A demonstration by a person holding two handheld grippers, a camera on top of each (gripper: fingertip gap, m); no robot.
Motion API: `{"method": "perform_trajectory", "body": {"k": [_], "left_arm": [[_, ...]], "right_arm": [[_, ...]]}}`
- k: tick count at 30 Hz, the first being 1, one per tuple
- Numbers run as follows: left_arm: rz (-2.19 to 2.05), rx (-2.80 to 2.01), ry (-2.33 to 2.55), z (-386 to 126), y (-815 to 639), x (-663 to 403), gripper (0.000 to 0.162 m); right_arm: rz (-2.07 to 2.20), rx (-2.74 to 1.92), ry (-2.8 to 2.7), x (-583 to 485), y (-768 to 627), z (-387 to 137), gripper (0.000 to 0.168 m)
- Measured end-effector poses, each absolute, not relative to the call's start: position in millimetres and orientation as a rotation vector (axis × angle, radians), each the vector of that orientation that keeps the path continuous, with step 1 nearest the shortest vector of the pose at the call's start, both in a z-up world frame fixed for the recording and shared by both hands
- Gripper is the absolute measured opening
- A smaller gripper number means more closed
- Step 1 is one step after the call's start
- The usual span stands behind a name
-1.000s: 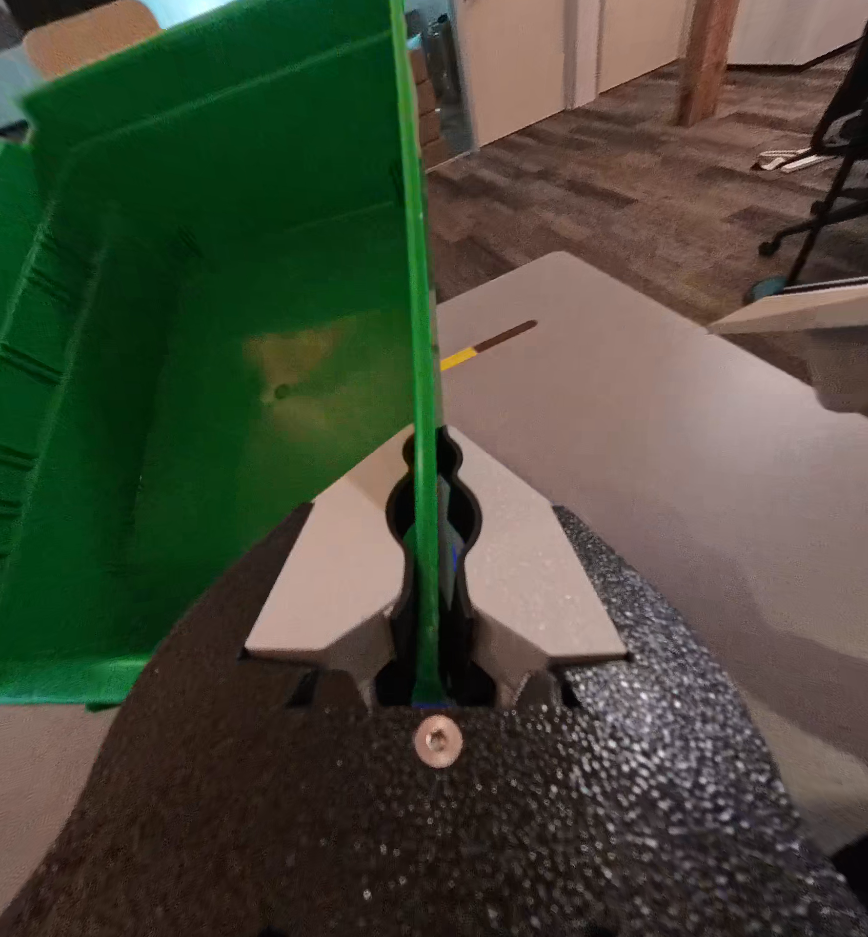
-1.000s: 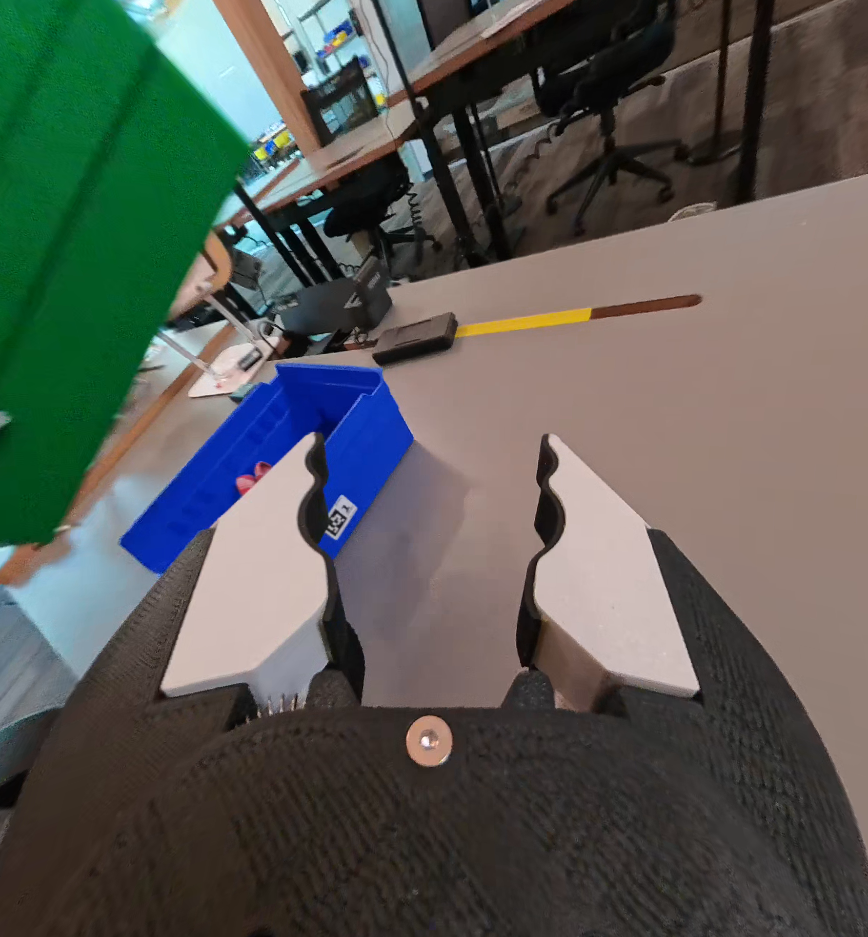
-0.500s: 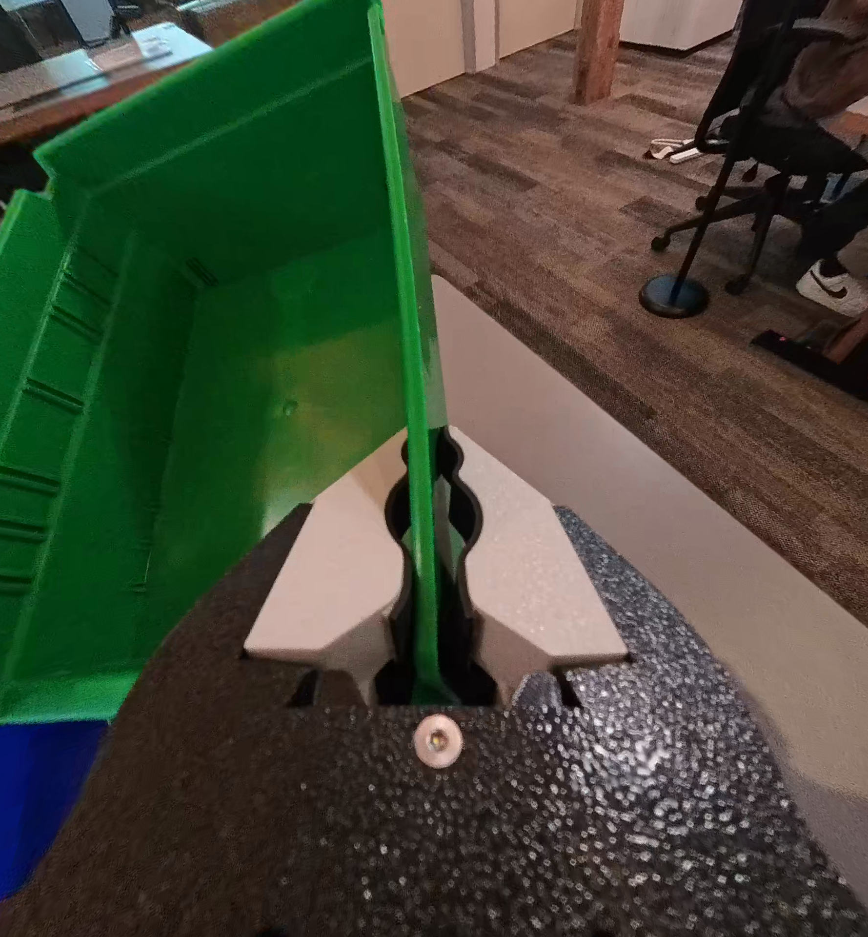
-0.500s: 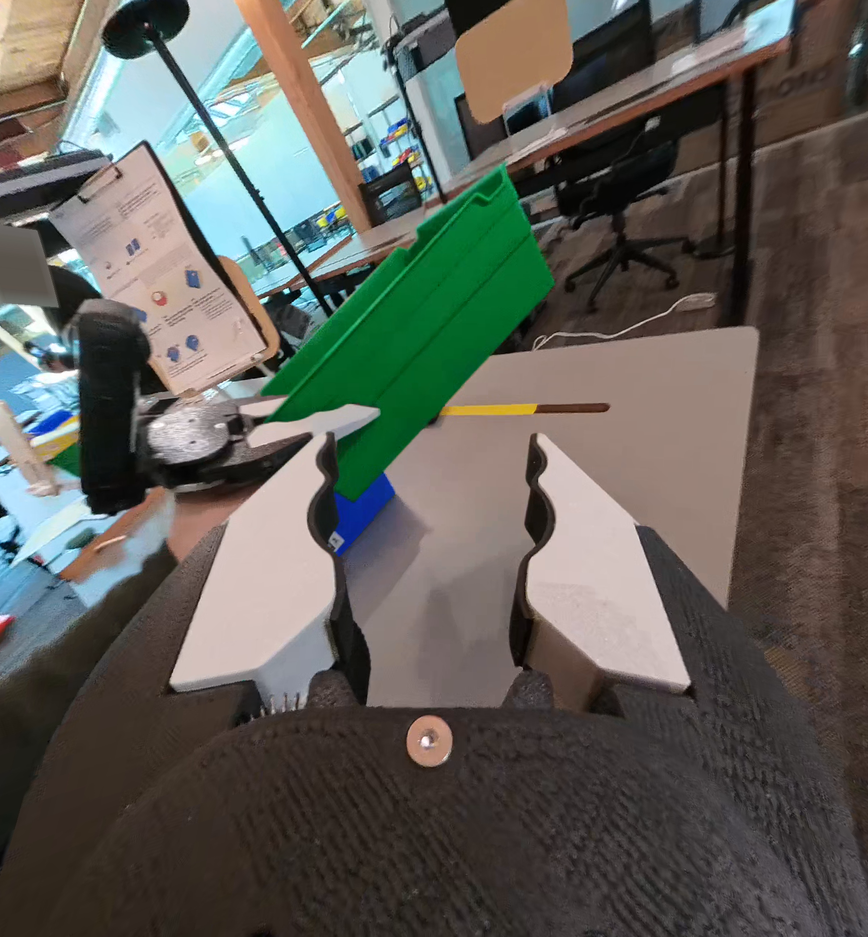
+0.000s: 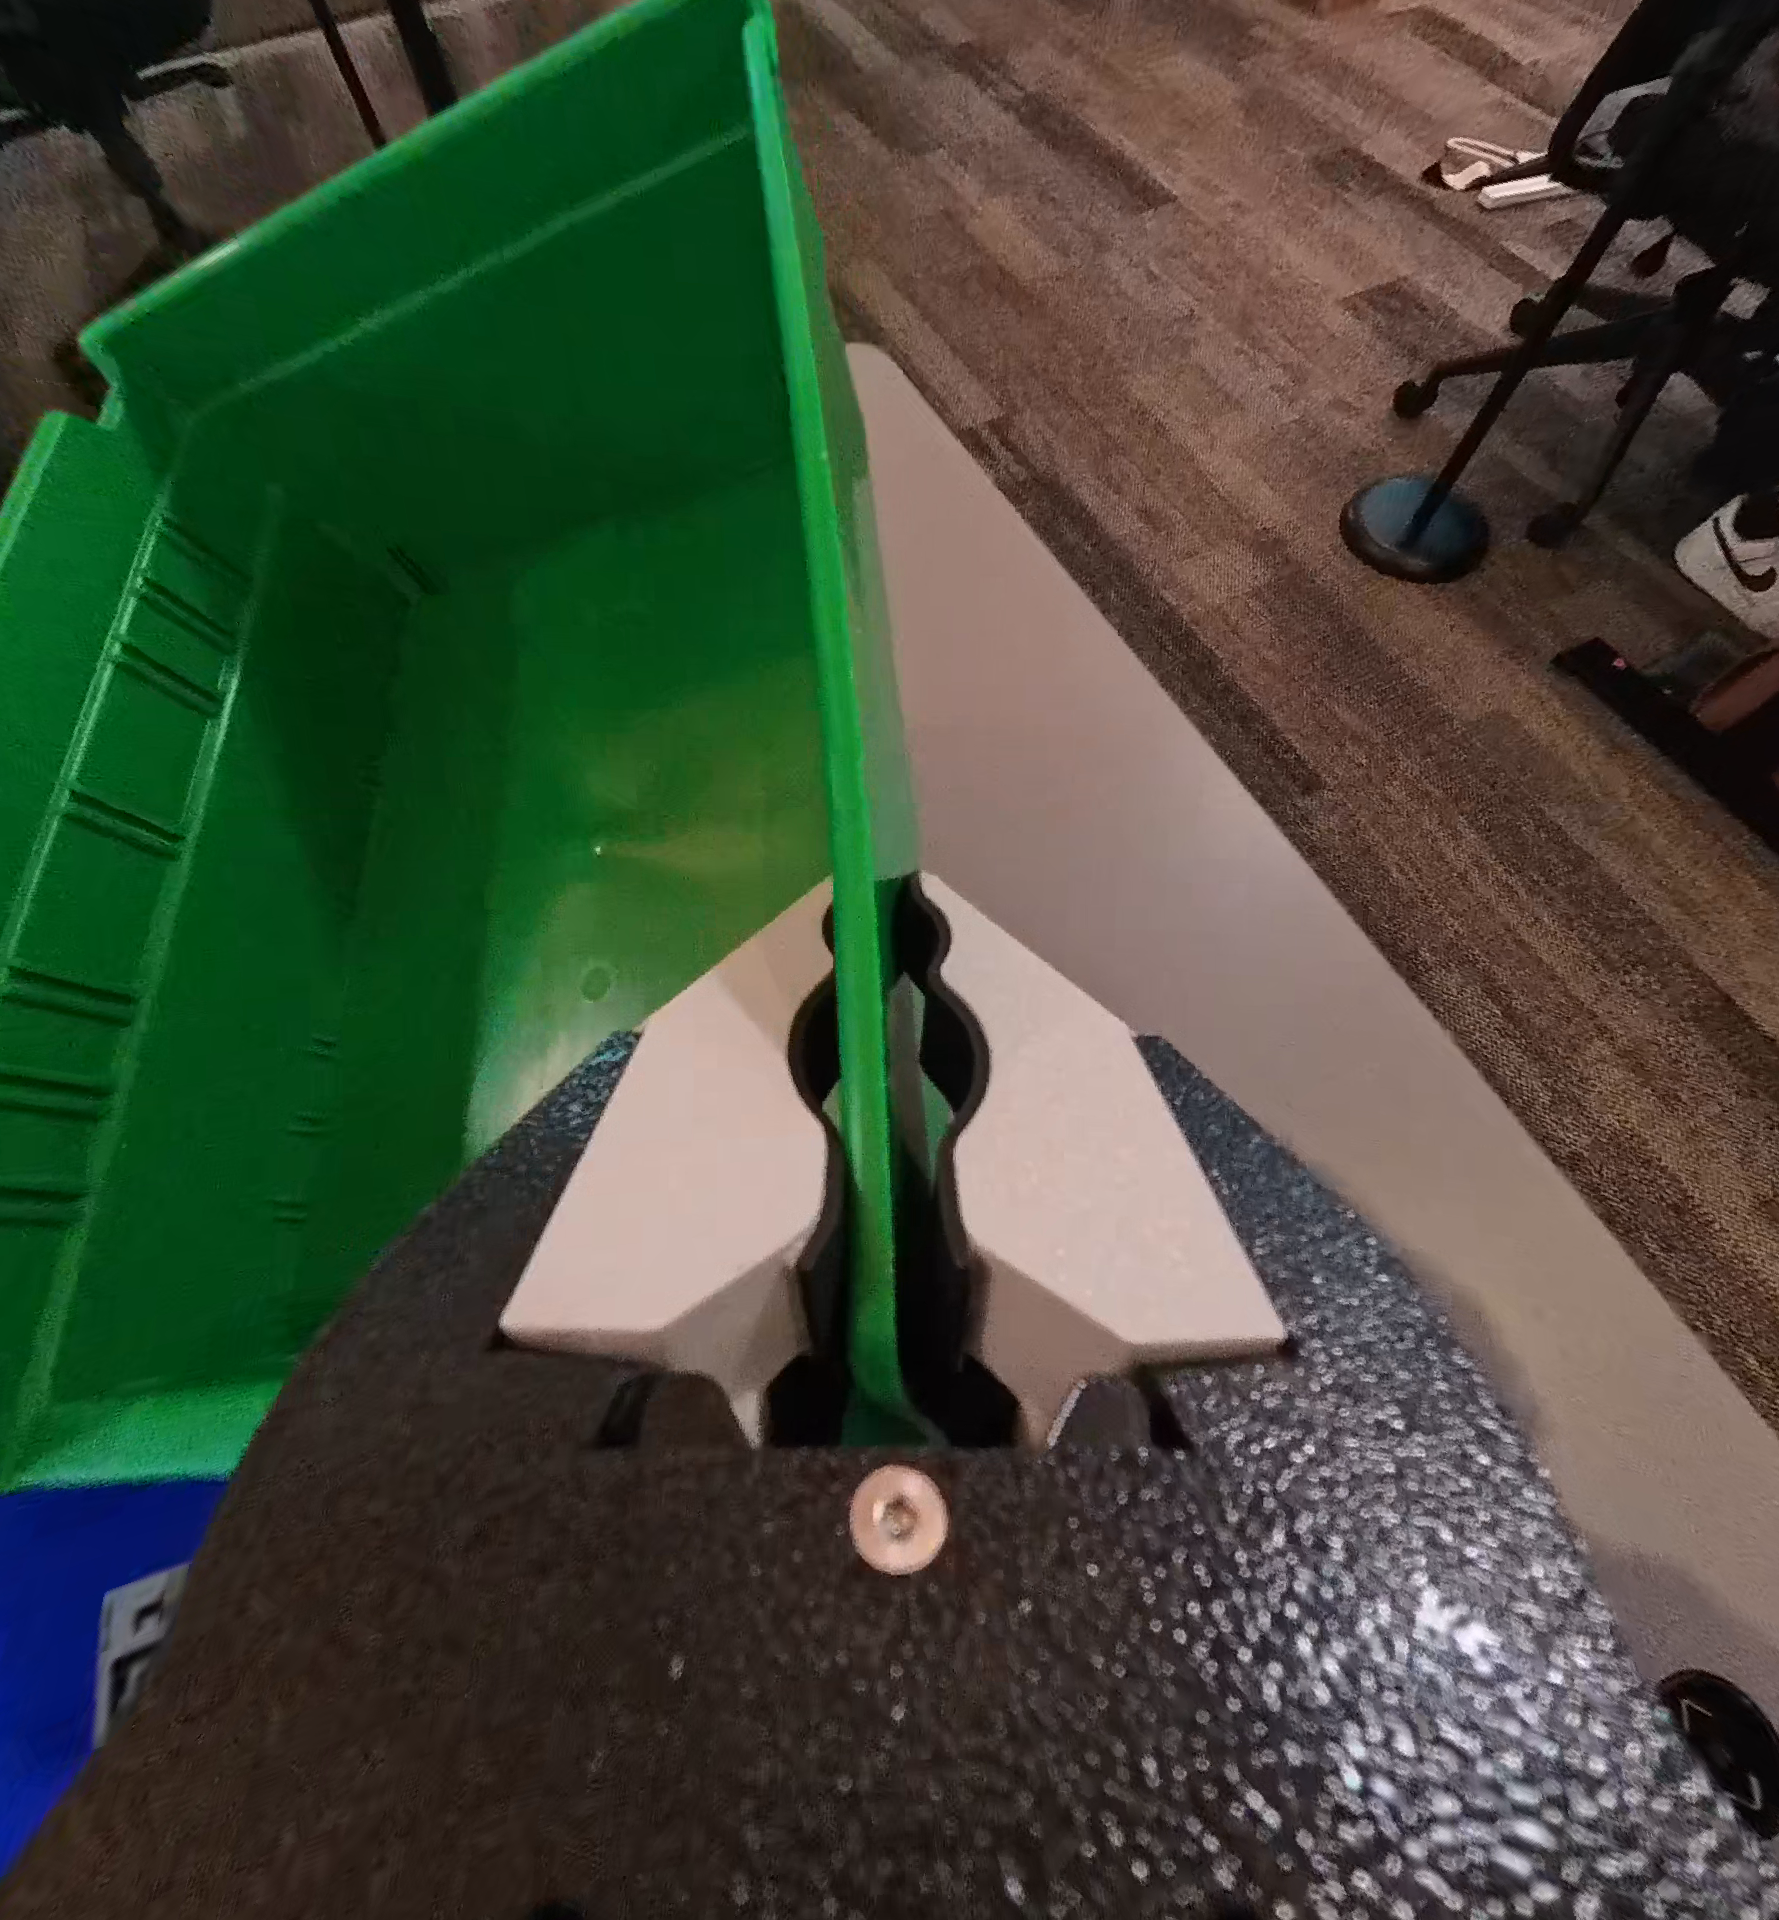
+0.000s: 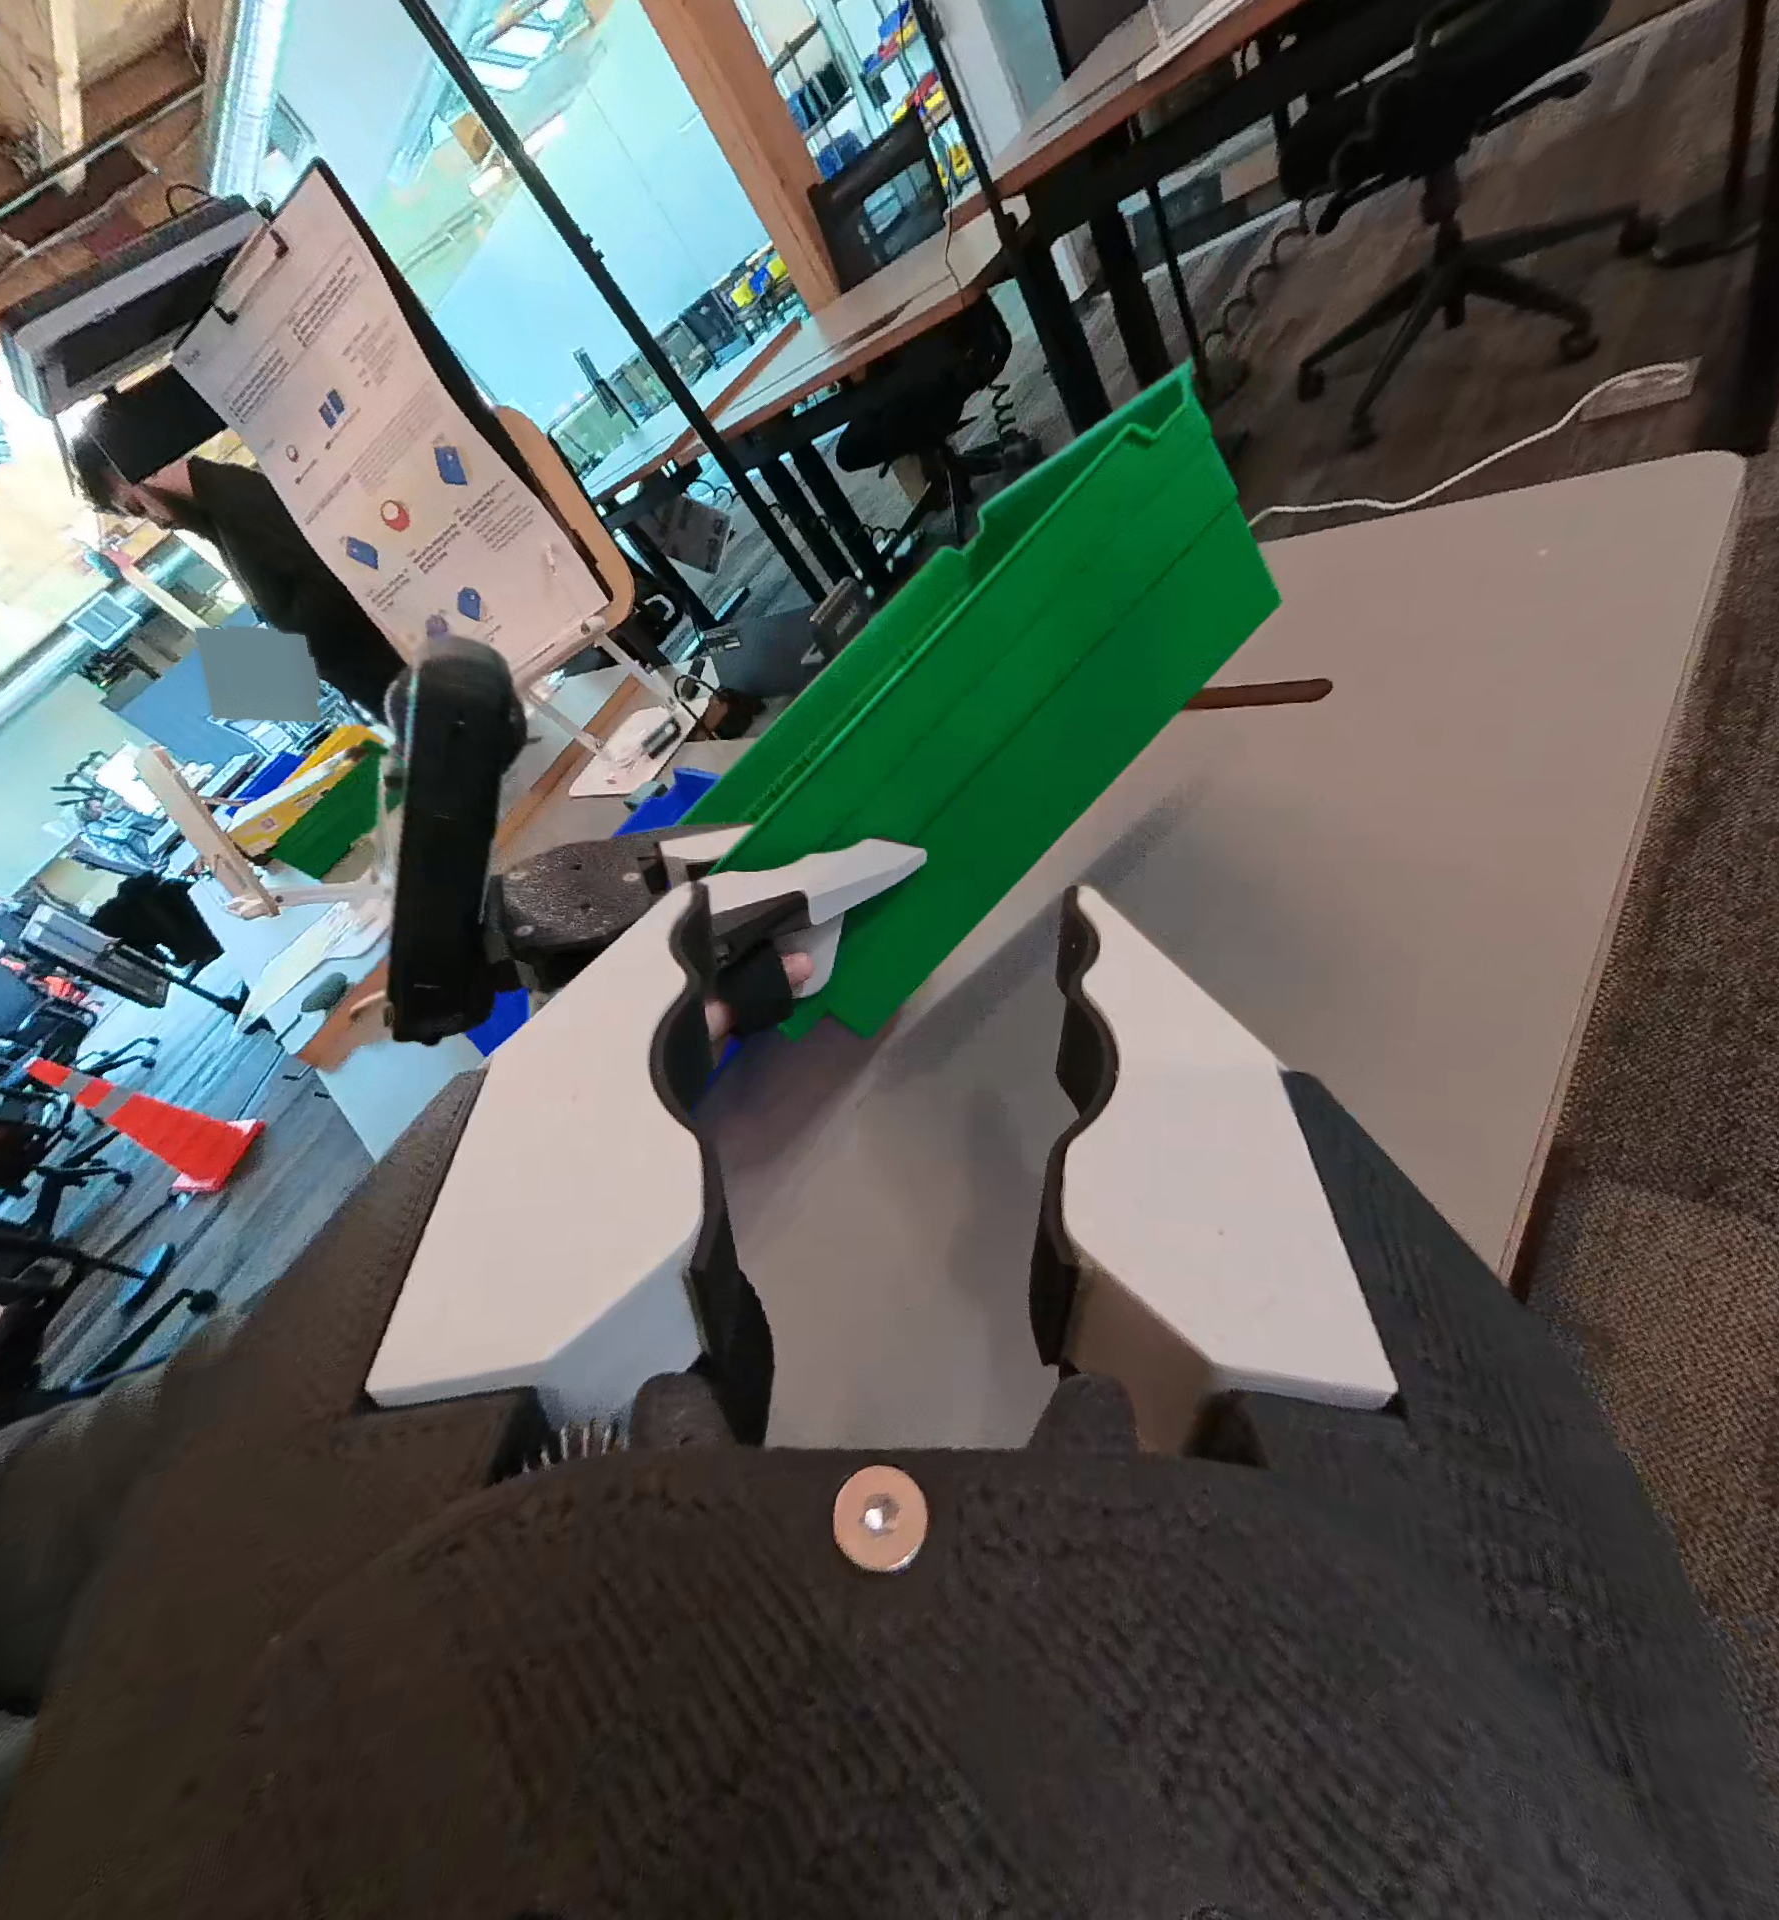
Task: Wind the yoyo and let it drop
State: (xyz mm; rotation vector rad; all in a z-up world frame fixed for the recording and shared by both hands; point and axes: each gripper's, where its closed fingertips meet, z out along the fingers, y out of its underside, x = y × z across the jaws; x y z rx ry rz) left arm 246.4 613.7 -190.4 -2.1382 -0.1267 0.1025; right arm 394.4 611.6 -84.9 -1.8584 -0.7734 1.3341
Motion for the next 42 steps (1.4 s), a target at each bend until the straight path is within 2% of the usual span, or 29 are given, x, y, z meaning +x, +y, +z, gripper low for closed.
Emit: {"method": "perform_trajectory", "body": {"k": [13, 14, 17, 19, 20, 24, 26, 28, 31, 36, 40, 42], "left_arm": [[0.089, -2.227, -0.202, -286.7, 612.5, 250.5, 0.002], [0.092, -2.235, -0.172, -291.9, 611.7, 252.9, 0.005], [-0.193, -2.270, -0.161, -299.4, 602.4, 276.6, 0.042], [-0.247, -2.205, -0.110, -274.1, 584.2, 277.9, 0.059], [-0.229, -2.155, -0.096, -255.1, 571.9, 271.0, 0.061], [-0.067, -1.932, -0.207, -175.9, 497.0, 188.0, 0.059], [0.046, -1.930, -0.359, -167.2, 451.1, 116.2, 0.046], [0.077, -1.980, -0.562, -184.5, 410.2, 47.9, 0.032], [-0.091, -2.095, -0.824, -235.5, 375.8, -6.4, 0.020], [-0.100, -2.140, -1.049, -290.3, 358.7, -44.1, 0.018], [-0.229, -2.088, -1.091, -302.5, 370.8, -51.8, 0.031], [-0.271, -2.108, -1.083, -311.4, 376.4, -51.4, 0.033]], "right_arm": [[1.229, -1.863, -0.961, 384.0, 606.8, -103.9, 0.065], [1.207, -1.854, -0.987, 381.1, 604.5, -105.2, 0.065], [1.171, -1.831, -1.042, 369.4, 597.3, -107.9, 0.065], [1.163, -1.808, -1.061, 361.3, 592.9, -106.3, 0.066], [1.152, -1.794, -1.062, 357.7, 592.4, -104.9, 0.066], [1.092, -1.756, -1.031, 344.3, 592.3, -98.1, 0.066], [1.069, -1.749, -0.990, 338.0, 591.3, -93.1, 0.066], [1.032, -1.749, -0.943, 330.9, 588.9, -89.3, 0.066], [1.018, -1.747, -0.896, 311.6, 573.5, -86.1, 0.065], [1.020, -1.729, -0.999, 247.7, 530.3, -92.0, 0.065], [1.047, -1.693, -1.138, 195.3, 485.9, -91.8, 0.065], [1.040, -1.668, -1.194, 176.1, 468.1, -91.6, 0.065]]}}
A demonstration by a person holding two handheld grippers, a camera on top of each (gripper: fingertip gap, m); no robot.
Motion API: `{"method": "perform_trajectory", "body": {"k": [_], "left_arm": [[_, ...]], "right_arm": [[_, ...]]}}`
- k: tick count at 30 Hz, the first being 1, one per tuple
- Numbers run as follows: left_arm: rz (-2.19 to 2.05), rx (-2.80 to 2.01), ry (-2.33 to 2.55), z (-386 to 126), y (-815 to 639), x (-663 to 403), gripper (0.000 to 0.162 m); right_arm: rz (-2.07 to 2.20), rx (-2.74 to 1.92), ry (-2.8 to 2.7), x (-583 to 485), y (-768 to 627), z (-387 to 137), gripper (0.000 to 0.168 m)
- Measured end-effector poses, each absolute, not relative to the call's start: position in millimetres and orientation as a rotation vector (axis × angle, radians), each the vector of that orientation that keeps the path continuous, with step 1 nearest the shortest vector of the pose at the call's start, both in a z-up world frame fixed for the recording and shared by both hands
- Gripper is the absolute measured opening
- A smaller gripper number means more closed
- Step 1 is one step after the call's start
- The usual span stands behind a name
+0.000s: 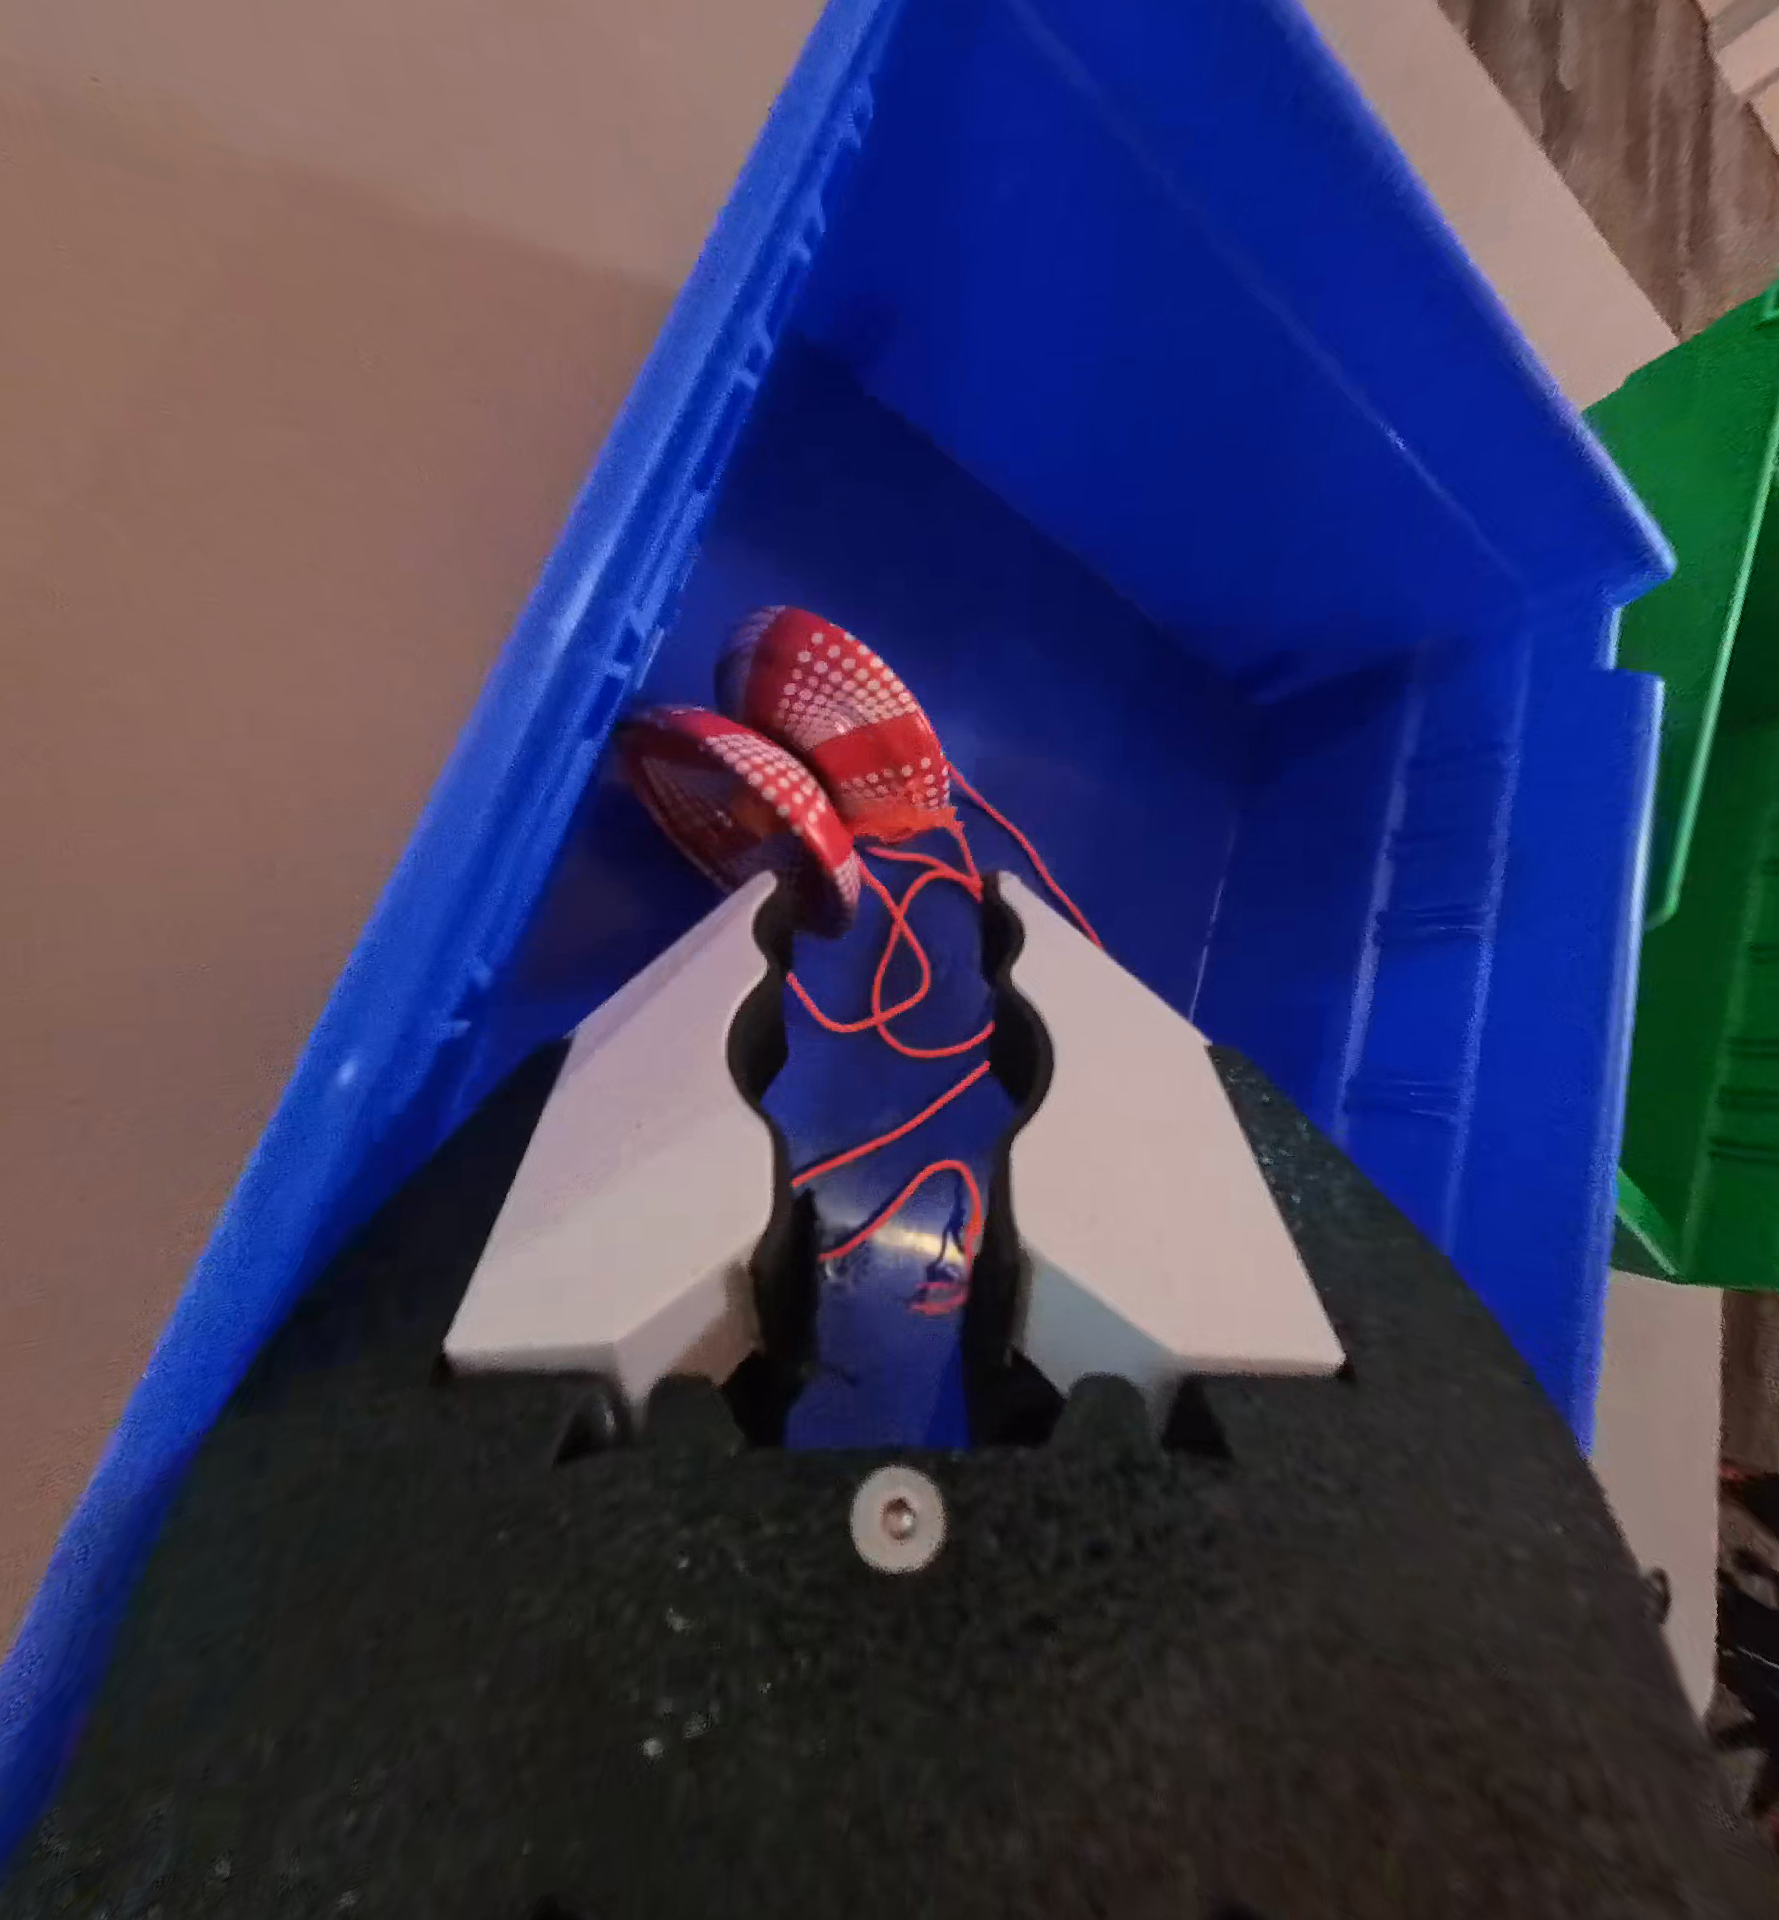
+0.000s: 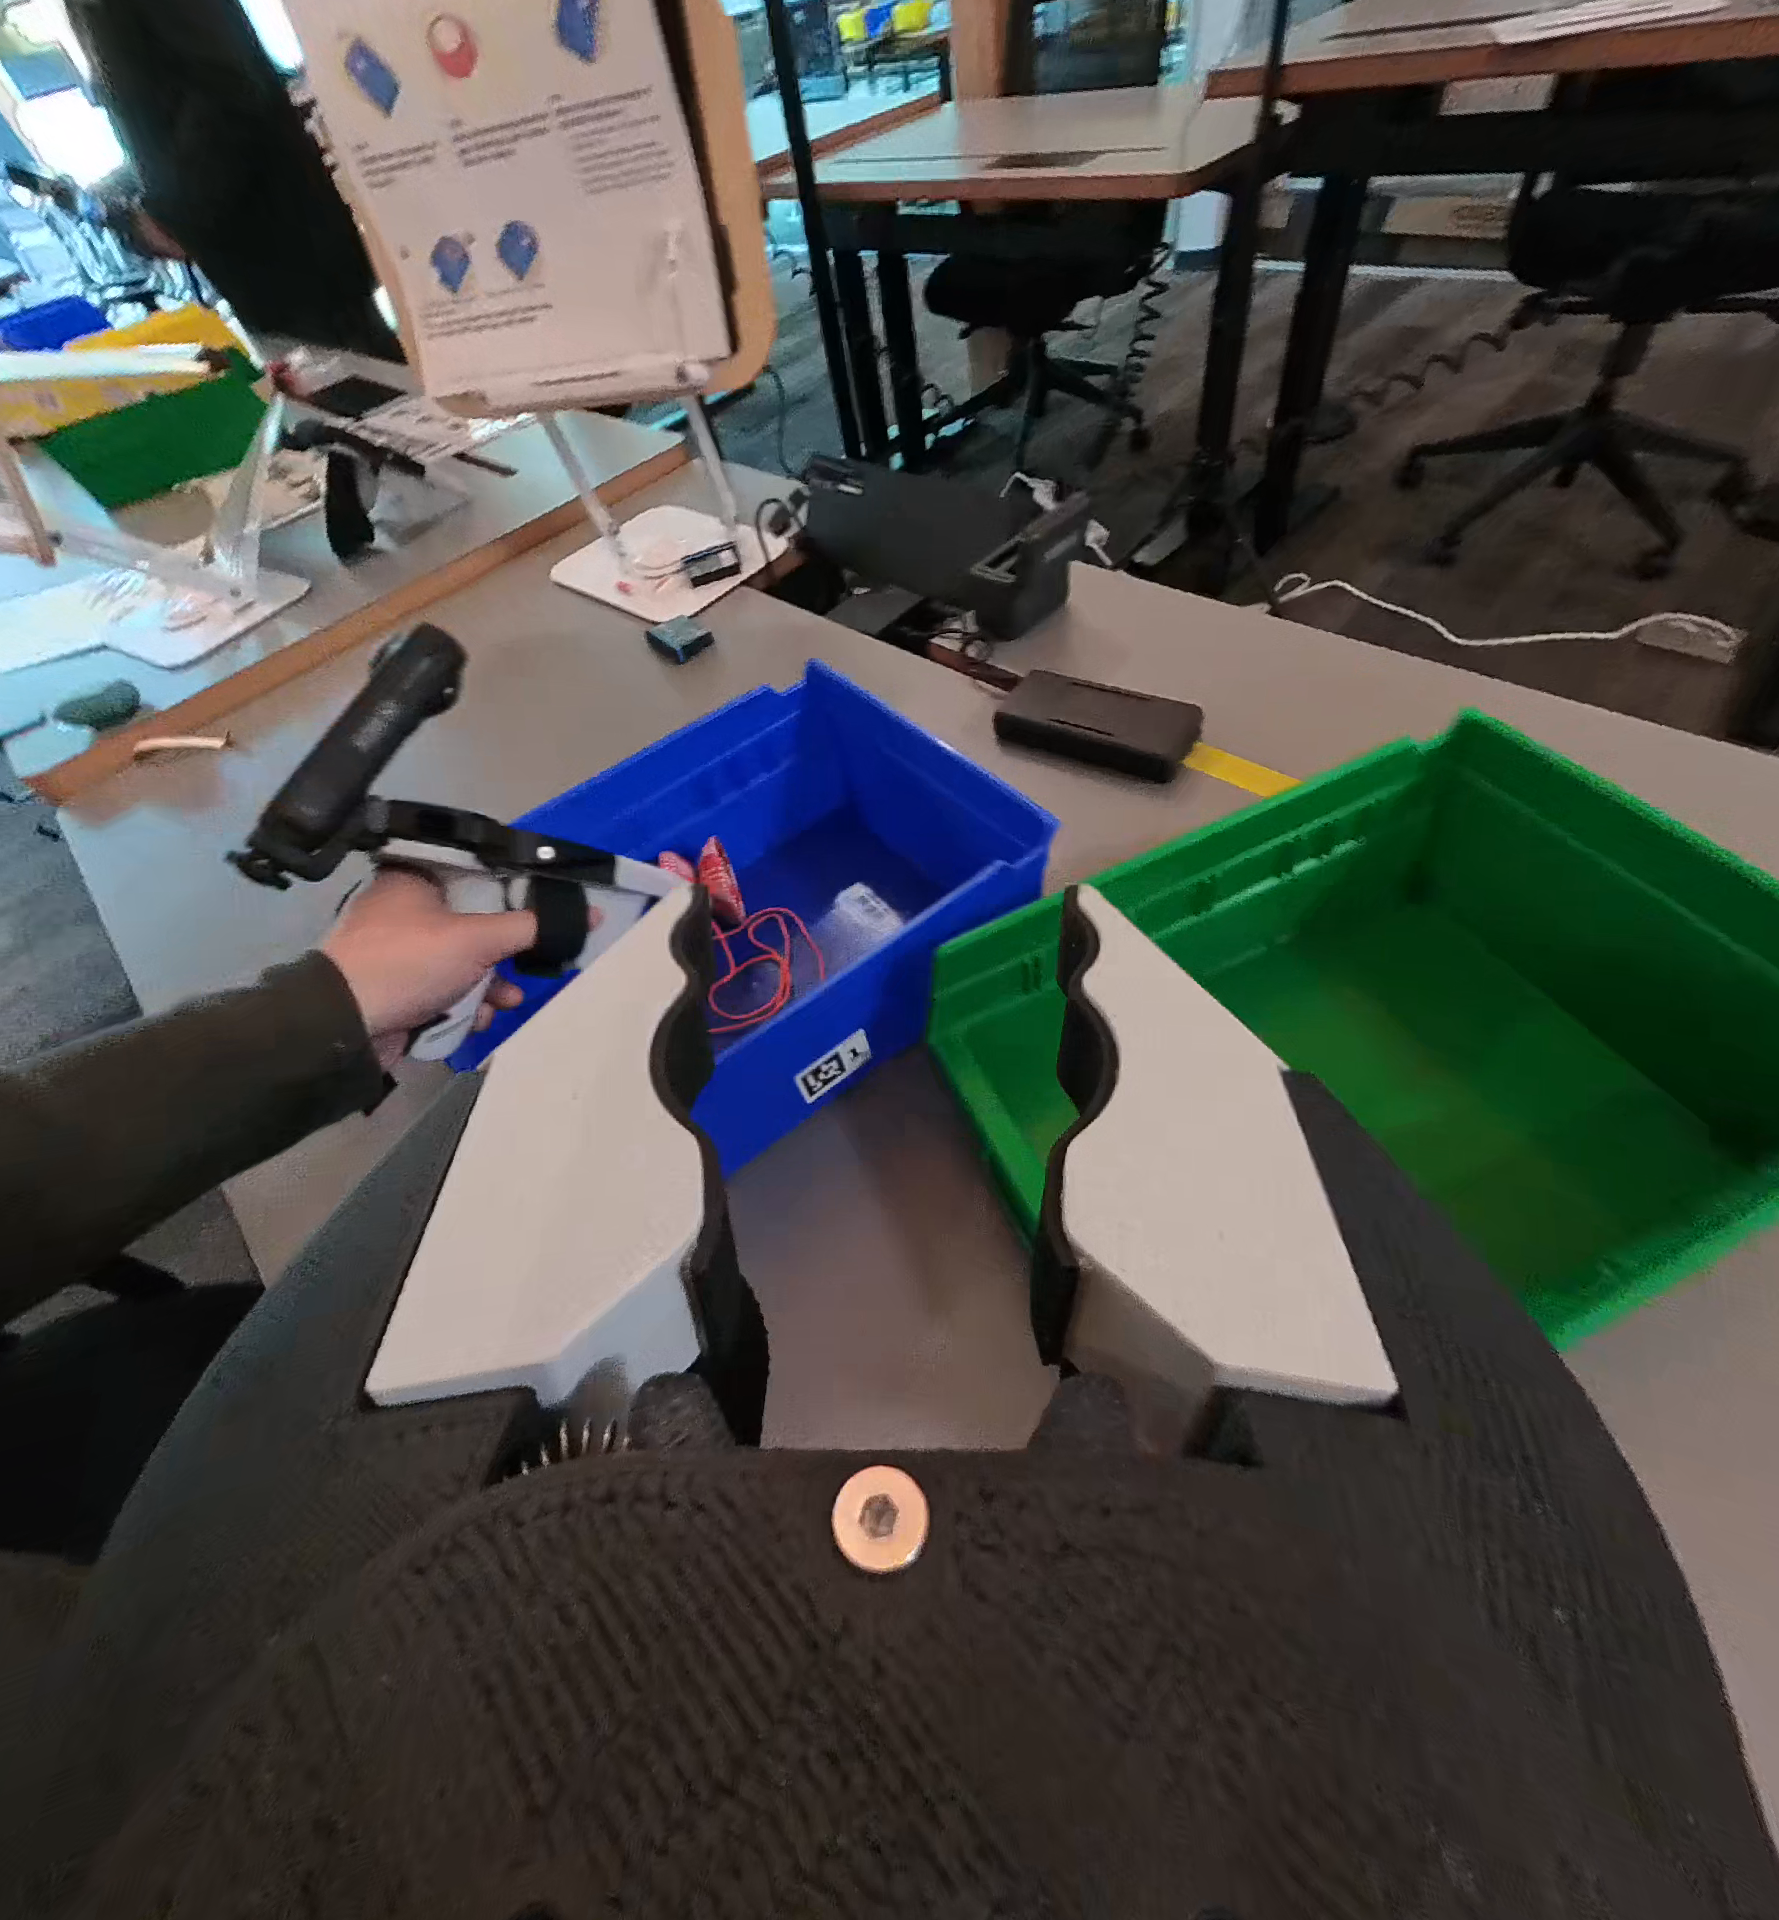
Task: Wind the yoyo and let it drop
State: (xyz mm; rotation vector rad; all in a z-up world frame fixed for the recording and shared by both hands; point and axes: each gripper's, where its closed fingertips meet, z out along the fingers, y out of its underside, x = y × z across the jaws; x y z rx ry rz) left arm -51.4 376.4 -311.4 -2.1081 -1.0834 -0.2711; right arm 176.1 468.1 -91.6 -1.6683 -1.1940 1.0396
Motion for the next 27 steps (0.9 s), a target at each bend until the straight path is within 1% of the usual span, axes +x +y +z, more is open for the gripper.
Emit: {"method": "perform_trajectory", "body": {"k": [4, 5, 6, 8, 10, 11, 13, 14, 16, 20, 21, 24, 26, 27], "left_arm": [[-0.285, -2.060, -1.077, -316.8, 385.9, -58.6, 0.021], [-0.268, -2.060, -1.060, -317.4, 386.9, -61.0, 0.010], [-0.252, -2.065, -1.039, -318.0, 387.7, -62.6, 0.004], [-0.160, -2.117, -0.977, -320.6, 385.6, -66.0, 0.002], [-0.099, -2.141, -0.871, -312.8, 389.8, -63.9, 0.002], [-0.090, -2.134, -0.826, -306.3, 394.0, -62.3, 0.002], [-0.108, -2.091, -0.728, -285.3, 403.1, -56.2, 0.002], [-0.115, -2.055, -0.676, -268.9, 409.2, -52.6, 0.002], [-0.173, -1.939, -0.492, -217.2, 427.5, -33.4, 0.002], [-0.255, -1.728, -0.054, -93.6, 459.7, 39.8, 0.002], [-0.279, -1.681, 0.038, -66.7, 465.5, 61.4, 0.001], [-0.370, -1.556, 0.272, -4.1, 474.4, 127.4, 0.002], [-0.390, -1.489, 0.412, 22.2, 476.1, 168.4, 0.002], [-0.385, -1.464, 0.480, 30.8, 476.7, 188.1, 0.001]], "right_arm": [[1.003, -1.645, -1.274, 154.3, 445.1, -95.4, 0.065], [0.995, -1.648, -1.286, 152.2, 442.0, -97.2, 0.065], [0.988, -1.652, -1.293, 151.0, 439.4, -99.2, 0.065], [0.971, -1.664, -1.299, 150.7, 437.0, -103.7, 0.065], [0.949, -1.678, -1.291, 150.2, 437.8, -108.0, 0.062], [0.936, -1.683, -1.283, 150.9, 438.4, -109.8, 0.057], [0.908, -1.667, -1.253, 151.9, 441.5, -109.0, 0.039], [0.894, -1.655, -1.235, 152.4, 443.4, -105.6, 0.031], [0.901, -1.639, -1.204, 147.2, 448.8, -92.8, 0.020], [1.030, -1.612, -1.128, 130.5, 455.1, -39.2, 0.015], [1.062, -1.605, -1.095, 132.3, 457.4, -23.7, 0.016], [1.226, -1.563, -0.963, 152.5, 462.1, 30.7, 0.035], [1.296, -1.554, -0.896, 177.1, 462.3, 53.2, 0.043], [1.299, -1.550, -0.865, 191.0, 464.1, 61.0, 0.043]]}}
